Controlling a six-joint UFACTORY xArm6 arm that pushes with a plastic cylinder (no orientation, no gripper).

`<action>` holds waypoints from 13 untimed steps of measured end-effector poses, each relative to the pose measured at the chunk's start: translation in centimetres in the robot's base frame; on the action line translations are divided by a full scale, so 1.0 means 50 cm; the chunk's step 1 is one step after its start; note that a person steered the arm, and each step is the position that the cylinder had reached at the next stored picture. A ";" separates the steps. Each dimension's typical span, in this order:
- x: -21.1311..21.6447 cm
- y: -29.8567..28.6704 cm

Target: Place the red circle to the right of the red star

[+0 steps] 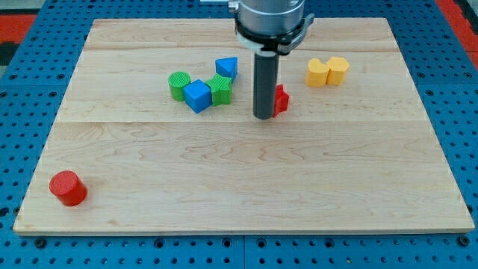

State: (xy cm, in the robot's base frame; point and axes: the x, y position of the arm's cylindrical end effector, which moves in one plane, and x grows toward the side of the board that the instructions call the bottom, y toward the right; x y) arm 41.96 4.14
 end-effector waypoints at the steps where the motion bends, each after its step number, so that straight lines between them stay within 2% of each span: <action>1: -0.036 0.049; 2: -0.052 0.110; 3: 0.004 0.122; 4: 0.196 0.011; 5: 0.349 -0.243; 6: 0.398 -0.399; 8: 0.389 -0.690; 10: 0.262 -0.487; 11: 0.199 -0.421; 12: 0.198 -0.325; 13: 0.244 -0.342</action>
State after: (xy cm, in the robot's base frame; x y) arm 54.18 -12.96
